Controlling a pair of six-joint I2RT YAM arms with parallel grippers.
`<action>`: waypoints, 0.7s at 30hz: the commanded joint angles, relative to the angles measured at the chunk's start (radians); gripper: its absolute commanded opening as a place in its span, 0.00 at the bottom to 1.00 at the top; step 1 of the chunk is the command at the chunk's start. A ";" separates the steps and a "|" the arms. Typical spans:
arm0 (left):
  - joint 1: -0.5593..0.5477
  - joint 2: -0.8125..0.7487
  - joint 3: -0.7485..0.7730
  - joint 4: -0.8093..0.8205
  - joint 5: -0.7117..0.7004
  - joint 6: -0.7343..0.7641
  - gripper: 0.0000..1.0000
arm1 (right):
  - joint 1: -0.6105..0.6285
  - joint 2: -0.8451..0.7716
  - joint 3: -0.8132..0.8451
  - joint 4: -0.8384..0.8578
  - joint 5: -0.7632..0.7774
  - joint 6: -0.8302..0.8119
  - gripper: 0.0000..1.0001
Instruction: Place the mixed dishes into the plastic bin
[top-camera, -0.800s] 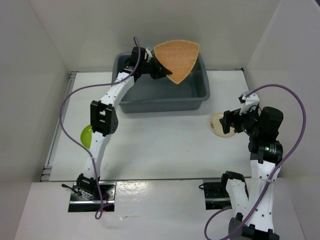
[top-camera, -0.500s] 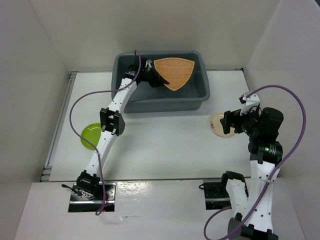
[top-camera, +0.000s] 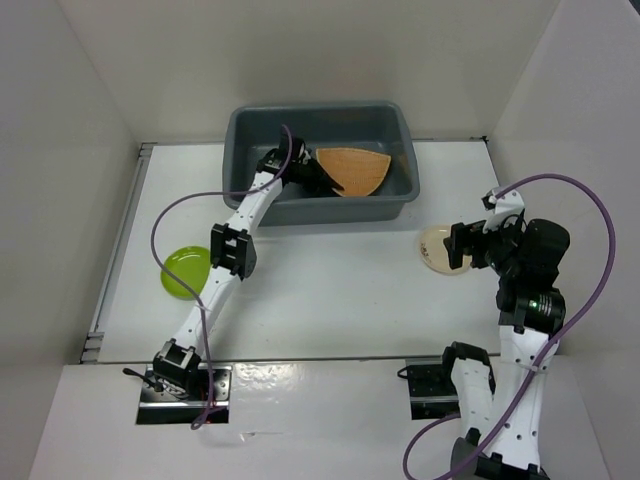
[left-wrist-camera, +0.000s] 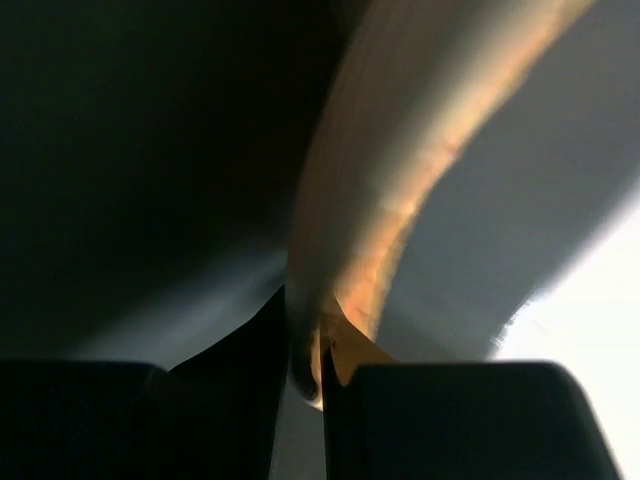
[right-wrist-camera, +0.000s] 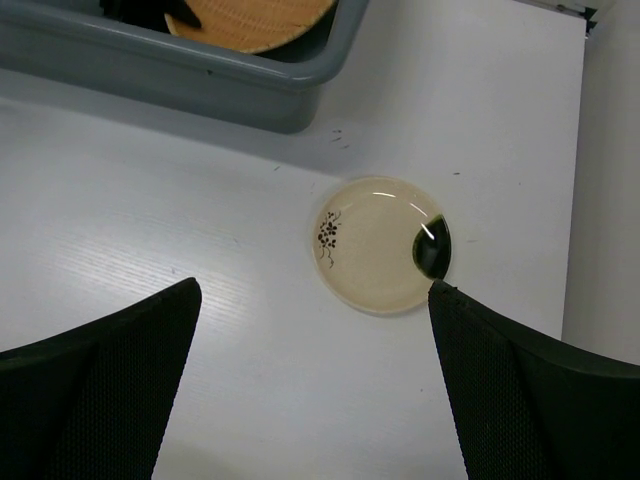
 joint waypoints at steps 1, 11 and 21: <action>0.001 0.022 0.031 0.013 0.051 -0.007 0.23 | -0.014 -0.022 -0.008 0.051 0.004 0.014 0.98; 0.012 0.024 0.031 -0.007 0.051 0.056 0.57 | -0.023 -0.063 -0.018 0.051 0.004 0.014 0.98; 0.052 -0.207 0.031 -0.085 0.021 0.106 1.00 | -0.023 -0.146 -0.027 0.061 0.004 0.014 0.98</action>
